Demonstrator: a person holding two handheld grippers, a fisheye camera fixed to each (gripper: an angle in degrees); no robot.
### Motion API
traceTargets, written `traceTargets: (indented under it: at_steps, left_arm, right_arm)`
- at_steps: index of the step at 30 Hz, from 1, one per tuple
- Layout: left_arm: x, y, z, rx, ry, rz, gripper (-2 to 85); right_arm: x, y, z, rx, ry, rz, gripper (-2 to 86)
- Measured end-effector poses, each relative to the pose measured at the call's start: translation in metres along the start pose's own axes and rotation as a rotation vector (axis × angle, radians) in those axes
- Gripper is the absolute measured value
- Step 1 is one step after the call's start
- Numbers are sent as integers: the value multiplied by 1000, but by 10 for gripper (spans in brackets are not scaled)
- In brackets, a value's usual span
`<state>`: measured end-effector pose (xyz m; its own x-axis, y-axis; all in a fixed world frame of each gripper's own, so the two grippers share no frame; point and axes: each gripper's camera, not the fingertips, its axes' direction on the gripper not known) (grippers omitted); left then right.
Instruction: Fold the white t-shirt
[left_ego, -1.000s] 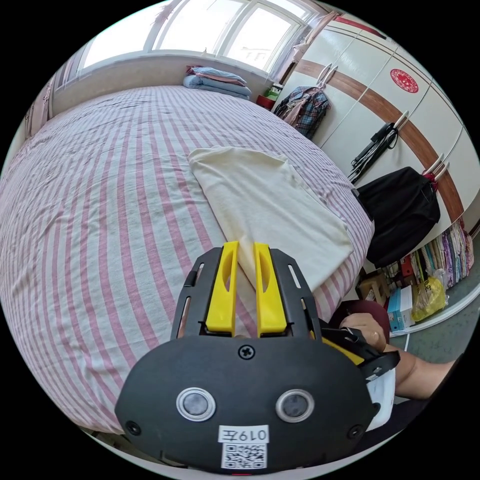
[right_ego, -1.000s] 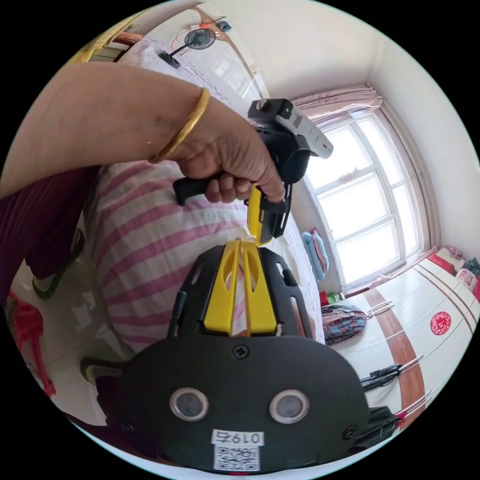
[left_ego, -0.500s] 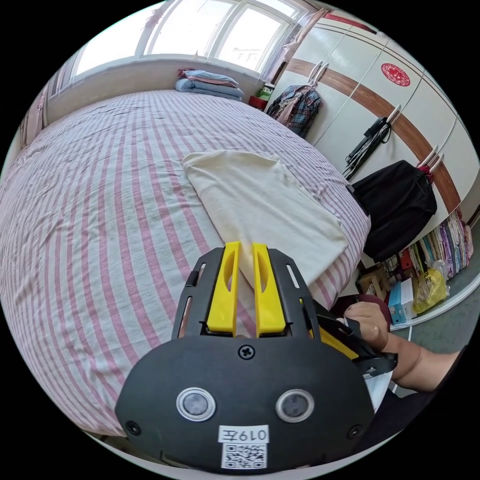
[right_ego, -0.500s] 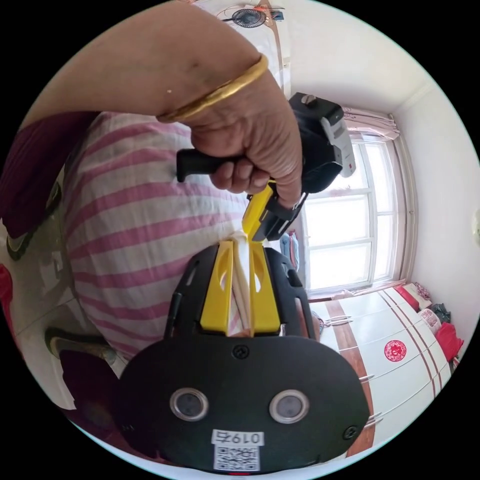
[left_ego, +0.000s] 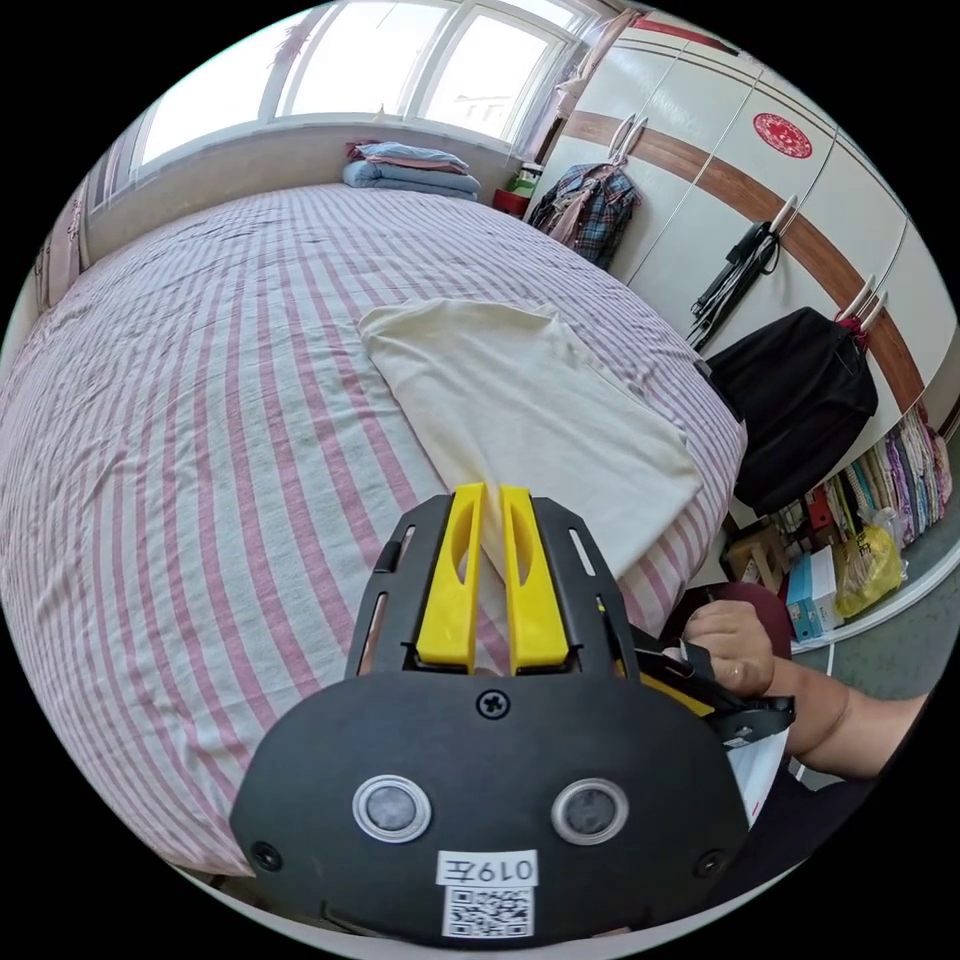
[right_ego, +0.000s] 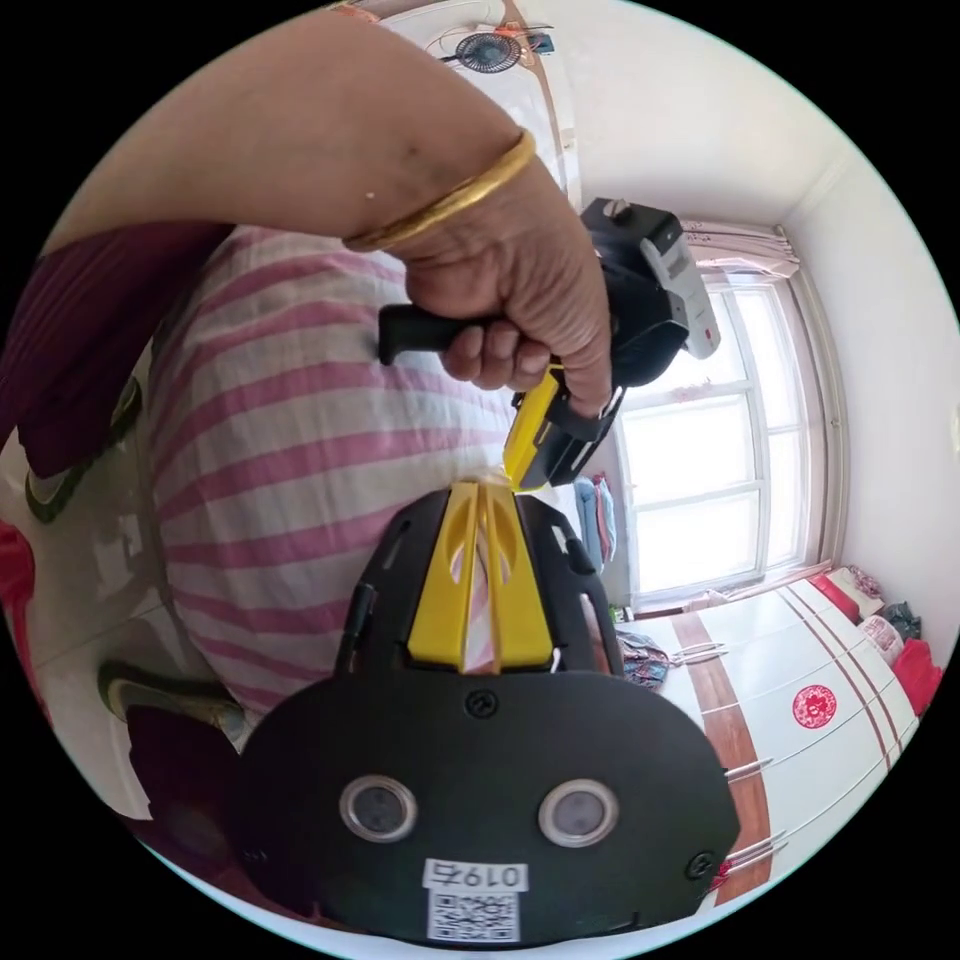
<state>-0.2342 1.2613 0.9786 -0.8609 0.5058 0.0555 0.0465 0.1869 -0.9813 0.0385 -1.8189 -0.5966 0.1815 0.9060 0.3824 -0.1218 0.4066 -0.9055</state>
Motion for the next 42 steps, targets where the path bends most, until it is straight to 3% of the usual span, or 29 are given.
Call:
traceTargets:
  at_steps: [5,8,10,20,24,28,42]
  left_arm:
    - [0,1,-21,127,11,-11,10]
    - [8,-6,0,20,101,38,9]
    - [11,-9,14,-52,69,40,9]
    - [22,-14,2,-46,88,64,10]
    - [38,-14,-3,-77,104,119,10]
    - [49,-12,7,-164,1,147,10]
    - [64,-14,5,-155,36,180,13]
  right_arm:
    - [-10,2,2,-24,57,-59,-9]
    - [-16,4,3,-37,101,-84,-8]
    - [-14,7,3,-44,91,-69,-5]
    - [3,44,2,-112,117,-29,62]
    - [14,66,12,-165,120,-27,64]
    - [23,82,26,-247,133,-32,55]
    - [51,183,55,-420,207,-122,37]
